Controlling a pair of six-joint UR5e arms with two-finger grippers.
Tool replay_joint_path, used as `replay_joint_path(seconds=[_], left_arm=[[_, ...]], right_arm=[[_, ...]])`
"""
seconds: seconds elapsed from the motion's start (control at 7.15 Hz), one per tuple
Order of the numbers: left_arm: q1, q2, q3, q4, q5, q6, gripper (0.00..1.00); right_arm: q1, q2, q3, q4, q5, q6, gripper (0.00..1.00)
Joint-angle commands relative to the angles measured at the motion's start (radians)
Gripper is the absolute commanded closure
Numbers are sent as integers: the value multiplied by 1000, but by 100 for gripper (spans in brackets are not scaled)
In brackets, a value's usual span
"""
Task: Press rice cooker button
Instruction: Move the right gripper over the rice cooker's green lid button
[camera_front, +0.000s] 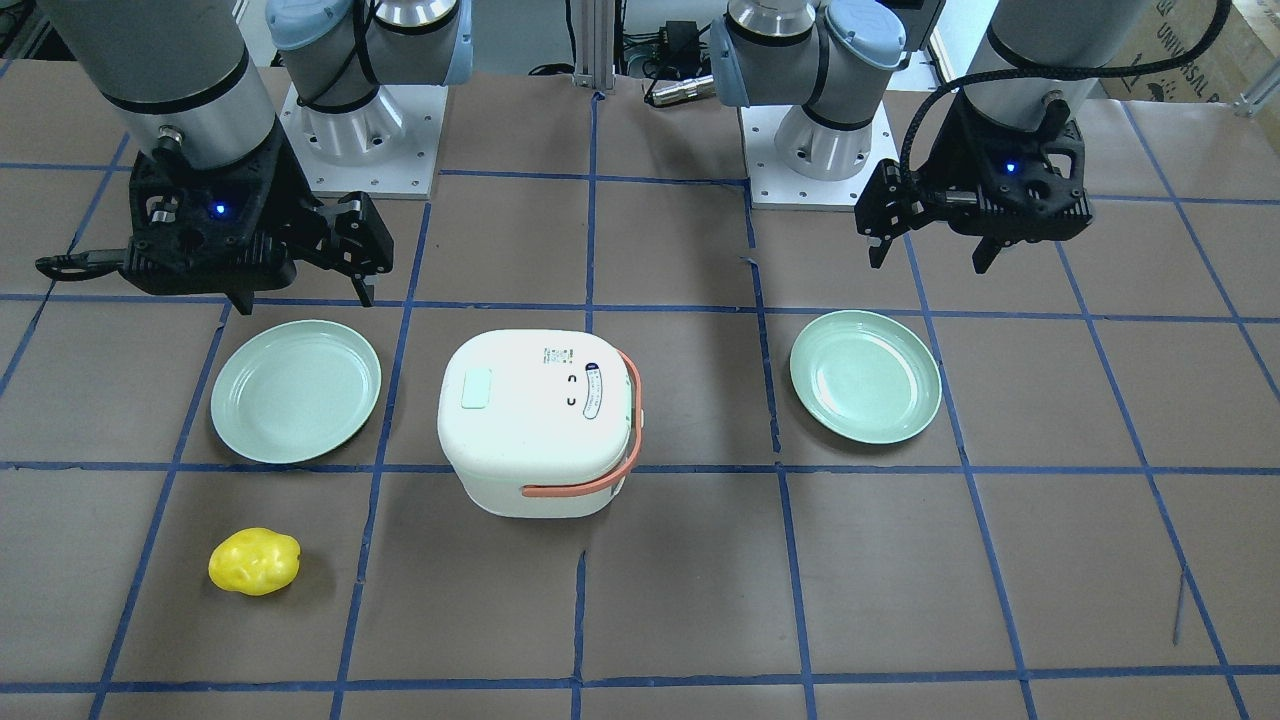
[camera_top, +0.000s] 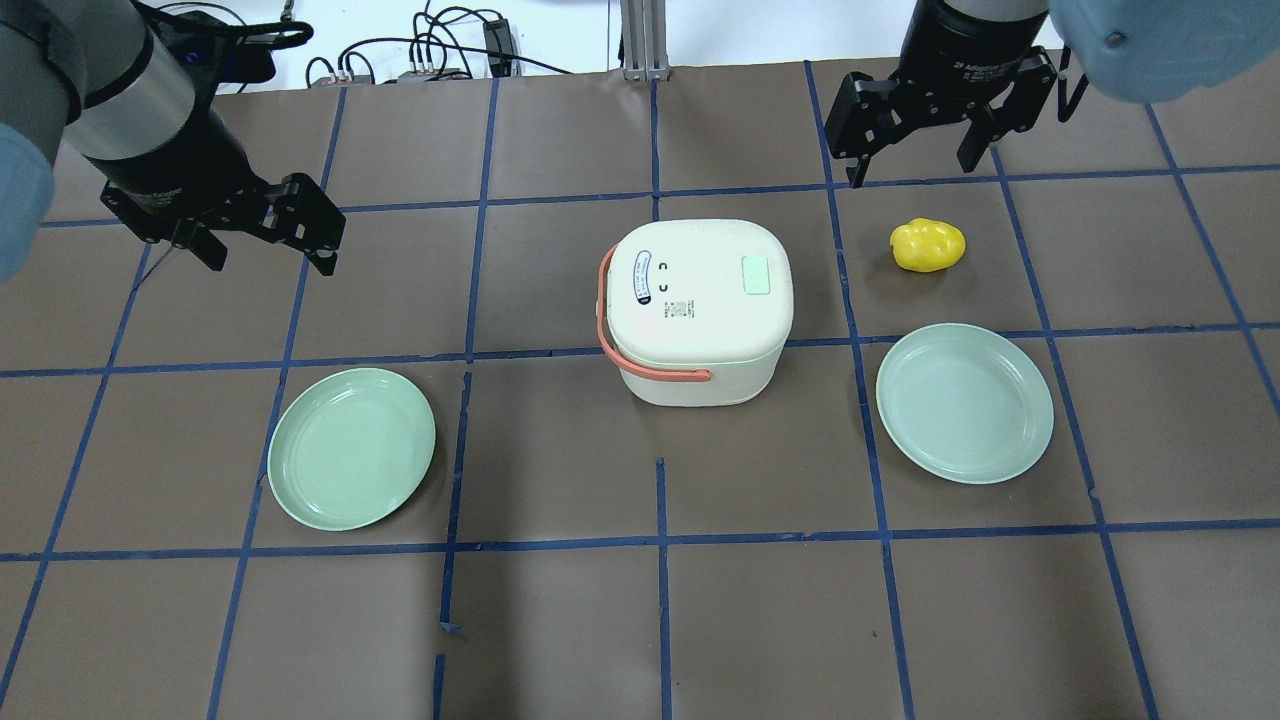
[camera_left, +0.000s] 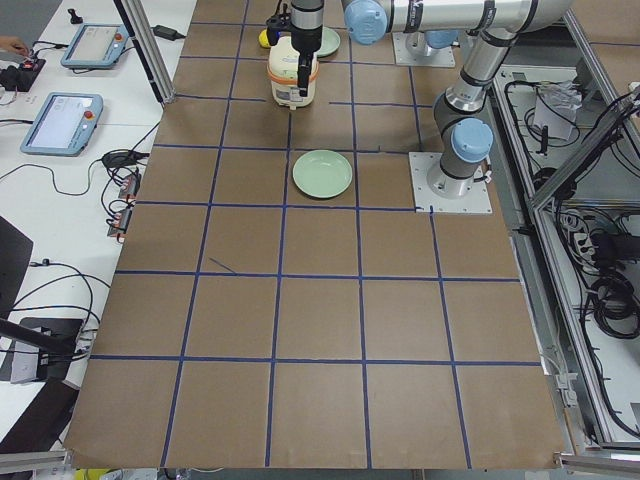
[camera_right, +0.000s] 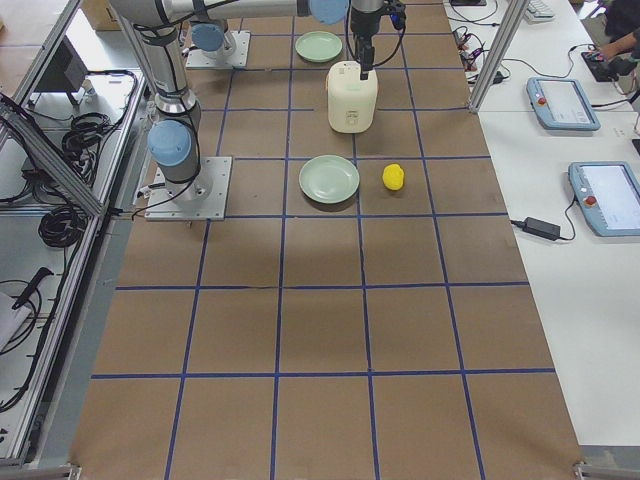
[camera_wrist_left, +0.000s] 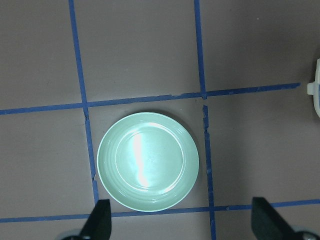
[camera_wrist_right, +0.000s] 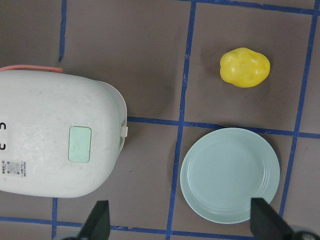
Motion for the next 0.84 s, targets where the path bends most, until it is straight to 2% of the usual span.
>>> replay_joint_path(seconds=[0.0, 0.14, 0.7], left_arm=[[0, 0, 0, 0, 0, 0, 0], [0, 0, 0, 0, 0, 0, 0], [0, 0, 0, 0, 0, 0, 0]], right_arm=[[11, -4, -13, 0, 3, 54, 0], [21, -4, -16, 0, 3, 127, 0], [49, 0, -12, 0, -12, 120, 0]])
